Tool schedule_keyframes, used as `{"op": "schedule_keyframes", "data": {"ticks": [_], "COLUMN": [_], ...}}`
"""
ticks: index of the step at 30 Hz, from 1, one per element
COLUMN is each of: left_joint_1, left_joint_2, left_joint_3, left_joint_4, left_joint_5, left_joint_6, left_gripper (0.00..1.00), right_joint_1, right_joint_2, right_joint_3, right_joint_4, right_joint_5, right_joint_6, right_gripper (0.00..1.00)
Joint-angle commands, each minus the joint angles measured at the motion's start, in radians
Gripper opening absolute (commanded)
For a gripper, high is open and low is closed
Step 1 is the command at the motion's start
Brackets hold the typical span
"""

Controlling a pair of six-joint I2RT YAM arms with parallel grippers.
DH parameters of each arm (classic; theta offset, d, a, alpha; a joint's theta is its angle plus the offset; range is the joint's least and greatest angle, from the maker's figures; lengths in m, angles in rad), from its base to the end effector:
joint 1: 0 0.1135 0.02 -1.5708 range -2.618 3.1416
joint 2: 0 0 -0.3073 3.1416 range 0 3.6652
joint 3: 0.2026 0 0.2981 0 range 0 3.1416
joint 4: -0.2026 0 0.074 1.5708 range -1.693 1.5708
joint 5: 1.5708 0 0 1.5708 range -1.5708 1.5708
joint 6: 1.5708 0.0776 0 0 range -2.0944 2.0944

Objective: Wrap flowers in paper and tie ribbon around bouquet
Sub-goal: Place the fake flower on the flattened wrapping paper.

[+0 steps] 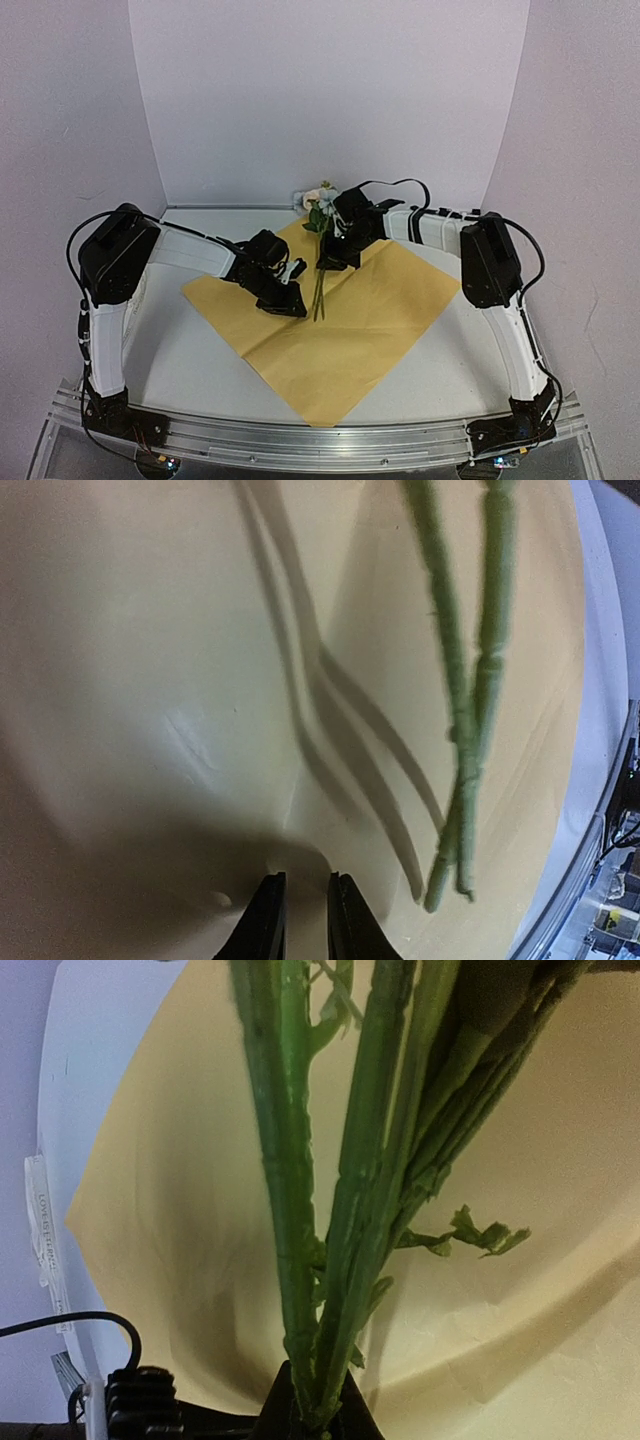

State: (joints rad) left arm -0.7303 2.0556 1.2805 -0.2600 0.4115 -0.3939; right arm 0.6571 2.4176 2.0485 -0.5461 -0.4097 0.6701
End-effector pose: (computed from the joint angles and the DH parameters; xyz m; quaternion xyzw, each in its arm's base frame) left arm 0.3427 -0.3486 0.0991 0.2113 0.9216 -0.3048 0.1142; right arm 0.4821 0.4109 0.1526 -0.0595 0.9274 0.3459 0.1297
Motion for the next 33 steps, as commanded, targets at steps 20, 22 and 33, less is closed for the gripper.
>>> {"op": "schedule_keyframes", "data": {"ticks": [20, 22, 33], "left_joint_1": [0.068, 0.069, 0.070], "left_joint_2": [-0.037, -0.037, -0.038], "left_joint_3": [-0.058, -0.058, -0.056], "left_joint_4": [-0.036, -0.036, -0.030], "left_joint_5": [-0.039, -0.037, -0.037], "left_joint_6": [0.011, 0.012, 0.006], "left_gripper": [0.17, 0.16, 0.16], "right_joint_1": [-0.002, -0.002, -0.001], "right_joint_2": [0.045, 0.045, -0.039], "right_joint_3": [0.073, 0.070, 0.027], "right_joint_4": [-0.171, -0.176, -0.186], "right_joint_5": [0.065, 0.066, 0.100], "right_joint_6": [-0.117, -0.114, -0.073], "right_gripper": [0.05, 0.10, 0.53]}}
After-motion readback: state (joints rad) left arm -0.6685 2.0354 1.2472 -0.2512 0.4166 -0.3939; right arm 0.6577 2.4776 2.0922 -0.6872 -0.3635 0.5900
